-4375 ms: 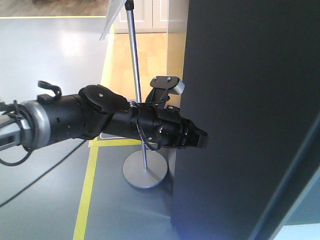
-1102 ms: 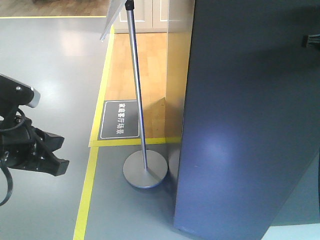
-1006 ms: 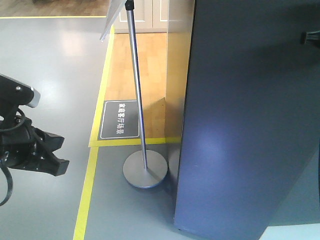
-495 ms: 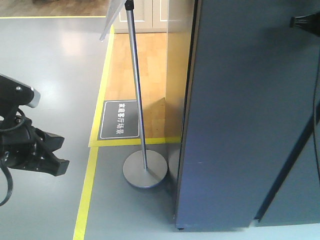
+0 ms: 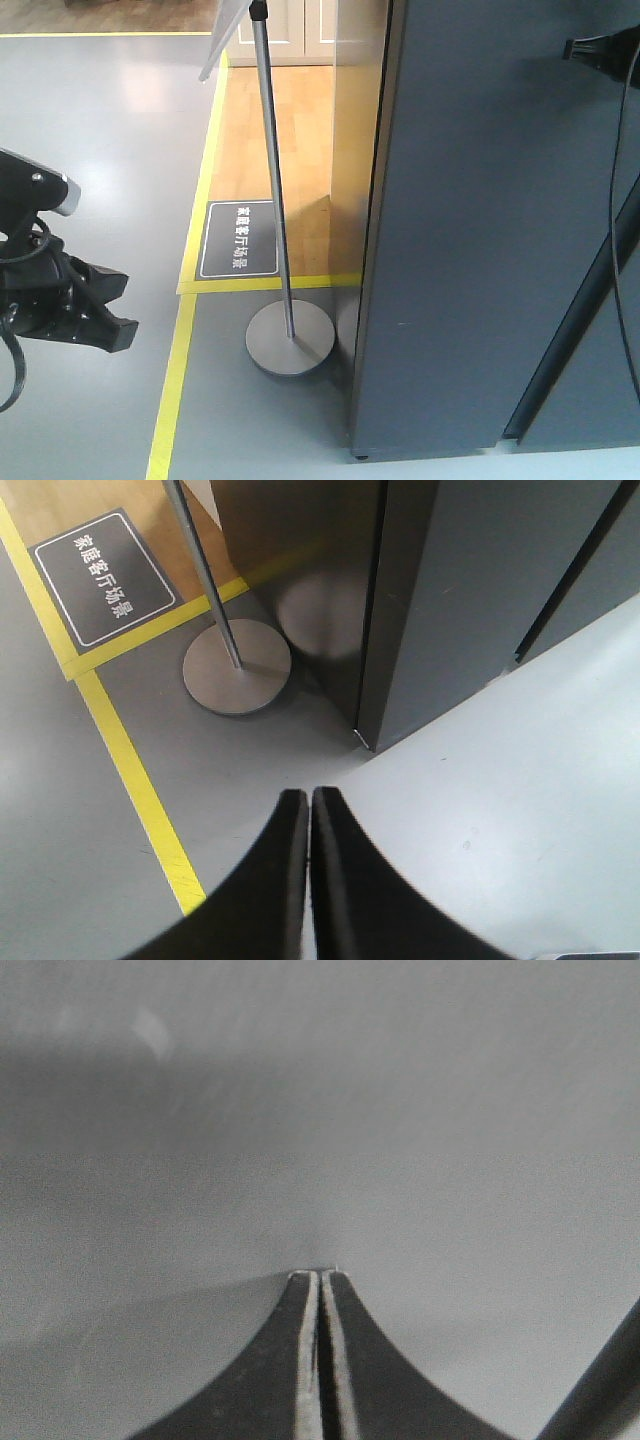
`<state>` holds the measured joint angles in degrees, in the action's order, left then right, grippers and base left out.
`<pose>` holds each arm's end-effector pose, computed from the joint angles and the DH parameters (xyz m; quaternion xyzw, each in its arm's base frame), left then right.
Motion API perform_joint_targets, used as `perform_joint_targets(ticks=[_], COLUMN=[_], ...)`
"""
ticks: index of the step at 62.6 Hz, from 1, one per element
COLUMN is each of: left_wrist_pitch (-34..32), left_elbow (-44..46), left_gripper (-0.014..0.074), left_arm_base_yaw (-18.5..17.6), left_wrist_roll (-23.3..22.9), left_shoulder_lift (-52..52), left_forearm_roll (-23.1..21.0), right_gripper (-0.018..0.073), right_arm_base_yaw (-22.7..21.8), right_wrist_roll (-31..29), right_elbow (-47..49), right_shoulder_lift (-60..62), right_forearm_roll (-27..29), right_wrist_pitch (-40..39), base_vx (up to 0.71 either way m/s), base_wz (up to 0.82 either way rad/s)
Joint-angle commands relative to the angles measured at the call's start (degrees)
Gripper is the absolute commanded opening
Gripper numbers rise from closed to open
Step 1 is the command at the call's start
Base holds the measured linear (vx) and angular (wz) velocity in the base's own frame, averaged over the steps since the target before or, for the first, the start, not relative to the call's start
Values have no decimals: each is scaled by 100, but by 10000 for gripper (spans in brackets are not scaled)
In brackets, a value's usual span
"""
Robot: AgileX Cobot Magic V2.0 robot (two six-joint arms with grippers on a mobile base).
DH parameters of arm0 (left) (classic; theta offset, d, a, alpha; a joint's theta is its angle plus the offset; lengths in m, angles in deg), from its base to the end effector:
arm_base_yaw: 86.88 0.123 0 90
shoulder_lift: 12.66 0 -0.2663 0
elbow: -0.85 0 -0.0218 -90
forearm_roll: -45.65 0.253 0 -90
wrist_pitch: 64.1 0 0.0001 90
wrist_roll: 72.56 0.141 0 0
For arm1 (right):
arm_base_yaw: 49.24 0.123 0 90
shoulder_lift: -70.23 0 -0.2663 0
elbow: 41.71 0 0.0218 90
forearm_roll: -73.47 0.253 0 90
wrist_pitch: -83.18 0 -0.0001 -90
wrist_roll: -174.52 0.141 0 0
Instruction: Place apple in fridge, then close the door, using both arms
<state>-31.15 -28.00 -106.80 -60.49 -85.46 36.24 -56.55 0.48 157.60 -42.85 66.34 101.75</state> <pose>0.2533 -0.1051 0.2496 0.2089 0.8966 -0.0939 0.3791 0.4840 -0.0677 0.3198 0.0581 0.8279 -0.0558 0.5550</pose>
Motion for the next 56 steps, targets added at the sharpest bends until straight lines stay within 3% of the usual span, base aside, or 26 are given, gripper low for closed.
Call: perform_joint_targets(ticks=[1,30,45,56], left_wrist_pitch=[-292,-292,-292,-286], left_elbow=[157,157,157,157], left_gripper=[-6,-6,-6,-6], left_arm_base_yaw=[14,14,14,14], left_wrist_roll=[1,1,1,1], left_shoulder_lift=[145,145,145,145], left_forearm_roll=[-80,-80,-80,-80], right_gripper=[-3,-3,-3,-3], right_arm_base_yaw=[-1,183,811,1028], right_wrist_roll=[-90,-1117,-1114,-922], right_elbow=[-23,-2903,-4109,-4568], right_shoulder_lift=[590,2548,3771,4718], right_forearm_roll=[18,353,353,453], right_wrist_pitch=[-170,-283,-87,830], base_vx=[0,0,0,0], base_wz=[0,0,0,0])
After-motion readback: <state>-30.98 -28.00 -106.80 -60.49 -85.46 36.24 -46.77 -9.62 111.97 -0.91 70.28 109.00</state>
